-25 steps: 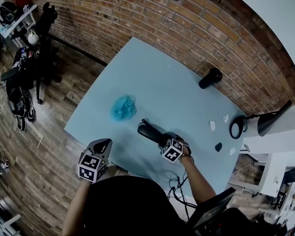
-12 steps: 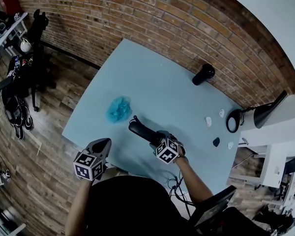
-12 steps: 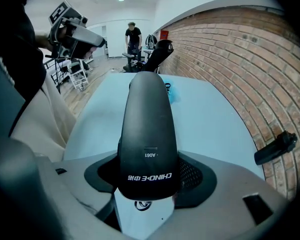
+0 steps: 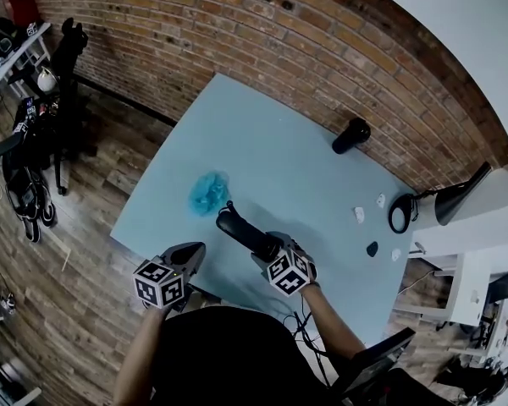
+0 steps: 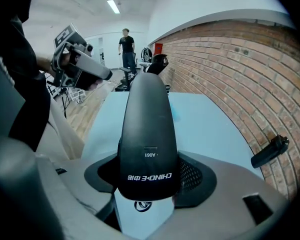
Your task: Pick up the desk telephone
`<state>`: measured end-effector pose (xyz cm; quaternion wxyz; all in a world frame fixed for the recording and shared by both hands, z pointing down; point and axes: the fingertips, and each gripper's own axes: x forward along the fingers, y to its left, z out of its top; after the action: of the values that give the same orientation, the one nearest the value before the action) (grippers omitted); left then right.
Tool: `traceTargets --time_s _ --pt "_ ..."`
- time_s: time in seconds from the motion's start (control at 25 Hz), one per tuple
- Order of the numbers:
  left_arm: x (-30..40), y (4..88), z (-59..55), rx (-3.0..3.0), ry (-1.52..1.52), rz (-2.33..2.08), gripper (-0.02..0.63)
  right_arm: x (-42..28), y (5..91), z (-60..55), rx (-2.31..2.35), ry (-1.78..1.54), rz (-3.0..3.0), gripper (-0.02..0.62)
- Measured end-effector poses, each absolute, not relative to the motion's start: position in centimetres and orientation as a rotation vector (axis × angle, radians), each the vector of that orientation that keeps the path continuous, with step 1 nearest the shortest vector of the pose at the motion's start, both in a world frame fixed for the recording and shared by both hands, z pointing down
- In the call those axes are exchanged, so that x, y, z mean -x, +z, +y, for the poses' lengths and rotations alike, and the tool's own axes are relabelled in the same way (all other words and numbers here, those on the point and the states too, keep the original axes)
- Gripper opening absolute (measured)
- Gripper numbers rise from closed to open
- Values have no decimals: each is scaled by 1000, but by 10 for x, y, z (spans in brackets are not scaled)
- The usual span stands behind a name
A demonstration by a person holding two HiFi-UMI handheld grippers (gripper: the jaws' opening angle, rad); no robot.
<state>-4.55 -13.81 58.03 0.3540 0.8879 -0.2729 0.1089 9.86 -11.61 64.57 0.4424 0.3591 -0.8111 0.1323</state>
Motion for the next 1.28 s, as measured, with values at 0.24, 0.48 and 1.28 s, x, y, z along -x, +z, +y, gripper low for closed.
traceTargets --time_s 0.24,0.48,1.28 --pt "40 579 -141 -2262 224 -644 26 -83 618 -114 -929 286 -2020 290" --pt "21 561 -133 -2224 77 -425 216 -66 590 -108 -1006 291 -2048 290" --pt "-19 527 -128 -1766 -326 -66 397 -36 576 -104 -1125 299 -1968 289"
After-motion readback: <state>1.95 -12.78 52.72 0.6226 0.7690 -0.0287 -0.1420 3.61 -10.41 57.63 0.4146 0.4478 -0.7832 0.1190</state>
